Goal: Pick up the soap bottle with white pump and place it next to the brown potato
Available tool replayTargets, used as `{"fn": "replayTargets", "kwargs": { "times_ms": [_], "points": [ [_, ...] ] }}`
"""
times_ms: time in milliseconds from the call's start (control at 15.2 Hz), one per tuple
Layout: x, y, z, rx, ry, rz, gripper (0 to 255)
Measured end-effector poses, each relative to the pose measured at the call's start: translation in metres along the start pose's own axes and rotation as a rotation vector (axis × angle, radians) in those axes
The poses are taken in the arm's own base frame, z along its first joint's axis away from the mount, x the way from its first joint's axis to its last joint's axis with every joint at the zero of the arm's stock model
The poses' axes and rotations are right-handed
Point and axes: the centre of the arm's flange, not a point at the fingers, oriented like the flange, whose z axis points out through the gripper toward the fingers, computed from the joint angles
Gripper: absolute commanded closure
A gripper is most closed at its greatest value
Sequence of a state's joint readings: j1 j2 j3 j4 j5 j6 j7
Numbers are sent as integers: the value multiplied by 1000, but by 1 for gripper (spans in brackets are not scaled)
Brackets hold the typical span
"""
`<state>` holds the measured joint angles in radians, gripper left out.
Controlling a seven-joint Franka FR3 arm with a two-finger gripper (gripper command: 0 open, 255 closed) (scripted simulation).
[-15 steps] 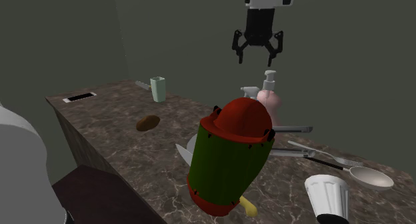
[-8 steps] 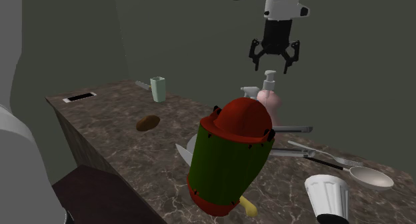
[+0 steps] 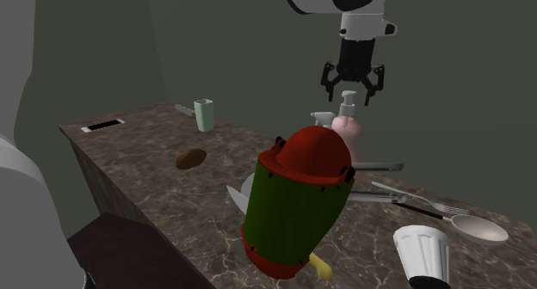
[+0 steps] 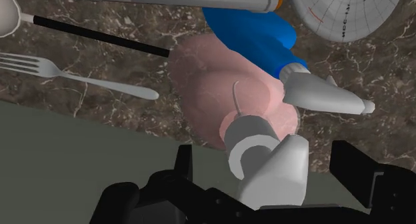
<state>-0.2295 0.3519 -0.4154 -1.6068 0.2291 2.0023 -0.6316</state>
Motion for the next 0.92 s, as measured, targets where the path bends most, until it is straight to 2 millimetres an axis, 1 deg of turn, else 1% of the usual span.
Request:
{"fn": "replayTargets", "kwargs": {
  "times_ms": [198, 264, 924],
  "points": [
    [0, 0, 0, 0, 0, 0, 0],
    [0, 0, 0, 0, 0, 0, 255],
    [0, 0, 0, 0, 0, 0, 255]
  ]
}}
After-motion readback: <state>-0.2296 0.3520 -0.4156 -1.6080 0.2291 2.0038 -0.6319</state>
